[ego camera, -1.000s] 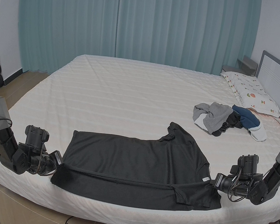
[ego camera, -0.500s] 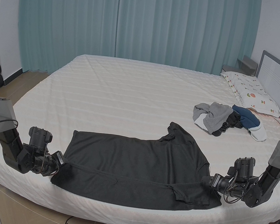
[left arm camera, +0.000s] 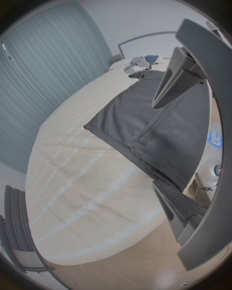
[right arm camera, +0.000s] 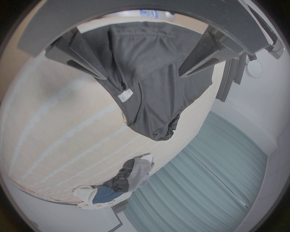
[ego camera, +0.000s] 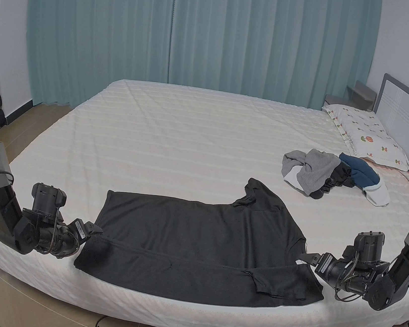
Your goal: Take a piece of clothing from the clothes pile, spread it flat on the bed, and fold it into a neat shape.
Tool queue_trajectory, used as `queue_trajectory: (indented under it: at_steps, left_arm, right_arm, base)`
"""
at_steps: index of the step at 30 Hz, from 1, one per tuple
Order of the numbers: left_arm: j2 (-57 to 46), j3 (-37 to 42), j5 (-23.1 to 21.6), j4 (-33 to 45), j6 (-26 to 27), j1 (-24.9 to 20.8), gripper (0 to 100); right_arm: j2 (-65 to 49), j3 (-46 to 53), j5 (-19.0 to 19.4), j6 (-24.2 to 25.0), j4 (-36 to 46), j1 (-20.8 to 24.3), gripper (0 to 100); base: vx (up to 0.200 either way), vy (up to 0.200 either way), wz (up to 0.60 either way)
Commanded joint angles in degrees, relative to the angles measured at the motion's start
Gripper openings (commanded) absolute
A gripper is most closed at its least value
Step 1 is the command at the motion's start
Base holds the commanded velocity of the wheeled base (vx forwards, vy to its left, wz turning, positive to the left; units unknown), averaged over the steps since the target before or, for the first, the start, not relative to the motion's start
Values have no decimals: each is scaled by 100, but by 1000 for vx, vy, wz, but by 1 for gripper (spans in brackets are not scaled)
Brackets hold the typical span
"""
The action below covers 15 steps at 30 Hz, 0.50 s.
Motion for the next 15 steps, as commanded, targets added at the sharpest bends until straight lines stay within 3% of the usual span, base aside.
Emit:
queue_trajectory:
  at_steps: [1,3,4,8,15]
  left_arm:
    - [-619,414,-329,-172,-1,189,100]
    - [-619,414,-329,-172,-1,189,100]
    - [-715,766,-540,-435,26,215,100]
    - [-680,1135,-637,-945,-9,207,100]
    - [-583,1223,-777,-1024,-27,119,100]
  right_arm:
    - [-629,576,3,281,-19,4,100]
    - [-629,576,3,281,-19,4,100]
    - [-902,857,12,993,-19,92,100]
    - [-937,874,56,2057,-28,171,100]
    - [-946,1120,267,2338,-353,144,100]
  base:
    - [0,0,0]
    - [0,0,0]
    - [0,0,0]
    - [0,0,0]
    - [0,0,0]
